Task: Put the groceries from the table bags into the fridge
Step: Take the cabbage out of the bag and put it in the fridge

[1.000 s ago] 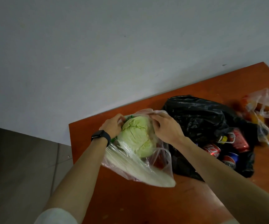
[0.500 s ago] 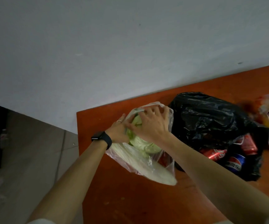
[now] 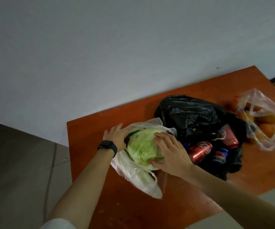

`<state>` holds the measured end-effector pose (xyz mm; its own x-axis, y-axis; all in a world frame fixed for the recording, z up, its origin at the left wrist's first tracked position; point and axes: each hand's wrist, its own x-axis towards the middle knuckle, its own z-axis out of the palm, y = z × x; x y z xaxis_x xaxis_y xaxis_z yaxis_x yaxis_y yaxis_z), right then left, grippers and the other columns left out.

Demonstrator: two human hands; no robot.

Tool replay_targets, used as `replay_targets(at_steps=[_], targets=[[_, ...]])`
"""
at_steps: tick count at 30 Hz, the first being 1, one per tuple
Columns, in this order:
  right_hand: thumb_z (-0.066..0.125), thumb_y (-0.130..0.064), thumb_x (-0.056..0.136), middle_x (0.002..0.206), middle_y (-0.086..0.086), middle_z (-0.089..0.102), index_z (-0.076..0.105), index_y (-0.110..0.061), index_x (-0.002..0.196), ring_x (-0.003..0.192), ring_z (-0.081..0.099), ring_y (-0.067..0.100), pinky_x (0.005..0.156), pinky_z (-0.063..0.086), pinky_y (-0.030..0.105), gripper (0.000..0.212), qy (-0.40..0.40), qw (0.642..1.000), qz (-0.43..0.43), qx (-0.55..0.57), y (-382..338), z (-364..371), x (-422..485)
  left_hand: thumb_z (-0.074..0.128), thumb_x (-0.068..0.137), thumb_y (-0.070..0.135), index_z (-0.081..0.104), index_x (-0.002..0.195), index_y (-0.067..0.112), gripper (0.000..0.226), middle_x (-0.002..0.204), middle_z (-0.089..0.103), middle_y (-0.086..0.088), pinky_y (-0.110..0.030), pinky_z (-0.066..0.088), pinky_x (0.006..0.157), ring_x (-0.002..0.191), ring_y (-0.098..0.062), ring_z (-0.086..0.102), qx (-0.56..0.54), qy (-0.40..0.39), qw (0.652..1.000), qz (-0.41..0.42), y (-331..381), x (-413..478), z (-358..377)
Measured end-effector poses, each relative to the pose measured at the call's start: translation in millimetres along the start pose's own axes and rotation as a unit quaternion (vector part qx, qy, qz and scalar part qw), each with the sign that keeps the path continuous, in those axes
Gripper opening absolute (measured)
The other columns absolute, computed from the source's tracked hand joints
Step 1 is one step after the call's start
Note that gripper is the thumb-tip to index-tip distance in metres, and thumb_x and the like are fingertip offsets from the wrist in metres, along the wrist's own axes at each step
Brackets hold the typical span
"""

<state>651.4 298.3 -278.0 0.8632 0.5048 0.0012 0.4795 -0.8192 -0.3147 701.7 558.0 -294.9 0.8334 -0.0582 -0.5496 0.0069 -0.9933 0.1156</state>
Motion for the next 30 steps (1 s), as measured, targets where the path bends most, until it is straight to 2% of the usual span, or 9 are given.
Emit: replay_targets(at_steps=[3,5,9,12,15,19,23,26,30], targets=[[0.067,-0.07,0.071,0.143,0.003,0.043,0.05,-0.016,0.127,0.131,0.044,0.029,0.086,0.058,0.043,0.079,0.011,0.999,0.006,0.036,11.7,-0.6,-25.9,0.059,0.084,0.016,0.029,0.148,0.051,0.08,0.166,0.005,0.0,-0.054,0.02,0.119,0.149,-0.031,0.014,-0.062,0.034,0.997,0.032,25.3,-8.8,1.2],[0.068,-0.07,0.072,0.145,0.003,0.04,0.049,-0.014,0.127,0.133,0.041,0.028,0.088,0.058,0.042,0.08,0.014,0.997,0.009,0.071,25.1,2.3,-43.2,0.057,0.081,0.012,0.052,0.138,0.045,0.066,0.163,0.018,0.004,-0.047,0.03,0.117,0.148,-0.025,0.02,-0.143,0.099,0.984,0.041,36.1,-21.7,1.5],[0.076,-0.064,0.071,0.144,0.004,0.04,0.05,-0.012,0.127,0.132,0.043,0.028,0.096,0.055,0.046,0.081,0.025,0.995,-0.008,0.091,44.9,2.8,-64.3,0.056,0.09,0.019,0.069,0.104,0.031,0.023,0.121,0.055,0.007,-0.036,0.055,0.075,0.107,-0.012,0.054,-0.234,0.262,0.936,0.026,68.2,-57.9,7.9],[0.076,-0.065,0.071,0.144,0.004,0.04,0.05,-0.012,0.128,0.132,0.041,0.028,0.096,0.054,0.046,0.082,0.004,0.995,-0.008,0.102,49.0,0.8,-64.2,0.048,0.1,0.03,0.061,0.121,0.023,0.026,0.107,0.061,0.001,-0.041,0.055,0.079,0.087,-0.018,0.061,-0.347,0.166,0.923,-0.017,98.6,-66.2,13.0],[0.077,-0.065,0.07,0.145,0.001,0.037,0.045,-0.015,0.132,0.134,0.035,0.024,0.1,0.05,0.043,0.085,-0.028,0.992,0.002,0.127,52.9,-6.5,-59.8,0.043,0.1,0.05,0.044,0.141,0.028,0.047,0.13,0.056,-0.003,-0.044,0.048,0.098,0.111,-0.023,0.057,-0.48,0.081,0.866,-0.112,117.8,-68.9,19.6],[0.076,-0.066,0.07,0.141,-0.004,0.033,0.04,-0.02,0.133,0.133,0.033,0.019,0.092,0.053,0.039,0.085,-0.061,0.991,0.014,0.118,55.3,-22.5,-54.8,0.057,0.089,0.058,0.019,0.154,0.033,0.079,0.153,0.038,-0.007,-0.05,0.038,0.11,0.135,-0.033,0.044,-0.552,0.097,0.81,-0.173,132.0,-72.0,25.7],[0.081,-0.059,0.062,0.138,0.004,0.03,0.033,-0.023,0.131,0.128,0.036,0.028,0.101,0.046,0.043,0.091,-0.086,0.977,0.09,0.176,46.7,-16.2,-65.8,0.069,0.075,0.063,0.056,0.133,0.022,0.072,0.135,0.059,0.001,-0.039,0.046,0.097,0.117,-0.021,0.058,-0.538,0.061,0.819,-0.191,128.4,-76.8,23.1],[0.084,-0.04,0.059,0.132,0.01,0.034,0.02,-0.025,0.135,0.121,0.043,0.035,0.103,0.042,0.048,0.1,-0.139,0.946,0.172,0.238,49.0,-11.8,-67.6,0.069,0.06,0.079,0.069,0.119,0.026,0.079,0.12,0.069,0.006,-0.043,0.048,0.101,0.11,-0.017,0.064,-0.559,0.063,0.801,-0.202,122.3,-76.3,25.9],[0.089,-0.029,0.053,0.125,0.011,0.042,0.01,-0.03,0.137,0.111,0.052,0.033,0.091,0.051,0.048,0.115,-0.206,0.931,0.166,0.251,62.3,-18.7,-58.4,0.048,0.084,0.068,0.069,0.105,0.02,0.056,0.101,0.067,0.005,-0.037,0.048,0.088,0.097,-0.019,0.063,-0.533,0.049,0.814,-0.227,125.0,-81.3,20.8]])
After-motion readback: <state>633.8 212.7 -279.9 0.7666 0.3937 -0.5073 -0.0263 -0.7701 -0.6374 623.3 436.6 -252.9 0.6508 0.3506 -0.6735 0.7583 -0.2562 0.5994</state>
